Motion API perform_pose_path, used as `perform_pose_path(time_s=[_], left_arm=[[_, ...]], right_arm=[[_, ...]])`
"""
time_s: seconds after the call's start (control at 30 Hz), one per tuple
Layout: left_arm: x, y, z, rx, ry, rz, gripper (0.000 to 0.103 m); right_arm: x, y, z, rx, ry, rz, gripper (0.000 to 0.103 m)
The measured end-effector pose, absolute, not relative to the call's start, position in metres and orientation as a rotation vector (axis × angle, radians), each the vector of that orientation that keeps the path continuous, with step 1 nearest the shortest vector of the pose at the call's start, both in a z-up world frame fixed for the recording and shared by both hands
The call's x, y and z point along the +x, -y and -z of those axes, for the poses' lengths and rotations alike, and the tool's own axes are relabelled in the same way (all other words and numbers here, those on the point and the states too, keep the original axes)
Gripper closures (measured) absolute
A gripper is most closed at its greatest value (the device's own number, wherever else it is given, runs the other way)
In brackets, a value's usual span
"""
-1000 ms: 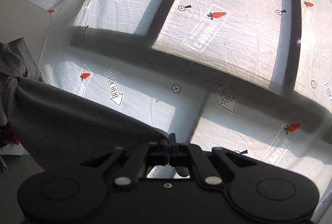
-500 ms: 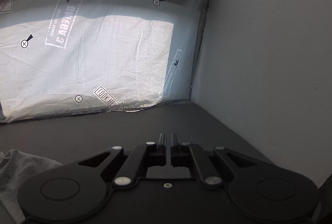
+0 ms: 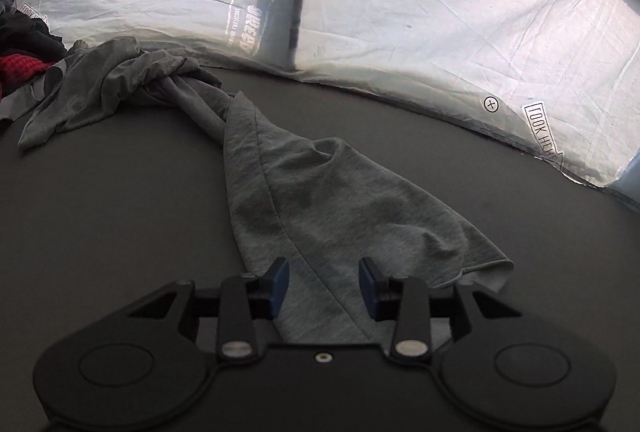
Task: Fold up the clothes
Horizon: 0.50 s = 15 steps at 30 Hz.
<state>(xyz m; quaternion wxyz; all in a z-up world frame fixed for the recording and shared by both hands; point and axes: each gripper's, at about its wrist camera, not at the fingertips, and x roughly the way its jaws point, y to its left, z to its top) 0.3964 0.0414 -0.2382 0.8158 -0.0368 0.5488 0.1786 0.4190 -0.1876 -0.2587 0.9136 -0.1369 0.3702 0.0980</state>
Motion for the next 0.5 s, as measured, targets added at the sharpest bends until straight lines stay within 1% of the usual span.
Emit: perform_pose_path(time_s=[0.07,0.1,0.27,0.5], left_arm=[[0.398,-0.047,0.249,-0.089,-1.199,-0.396,0.000],[0.399,-0.052,0.255,-0.090,-1.203,-0.402,0.000],[0.414,-0.057,0.266,-0.084,-1.232,-0.427,0.000],[0.427,-0.056,0.277,-0.053,-1.273,-0.426,0.000]], right_arm=[[0.428,0.173,0.268,-0.336,-0.762,-0.227,0.054],[0.433,0.168,0.272,-0.357,-0.760,-0.237,0.052],[0.452,0.147,0.287,-0.423,-0.757,-0.273,0.050],[0.469,0.136,0.298,-0.443,-0.724,-0.252,0.043]])
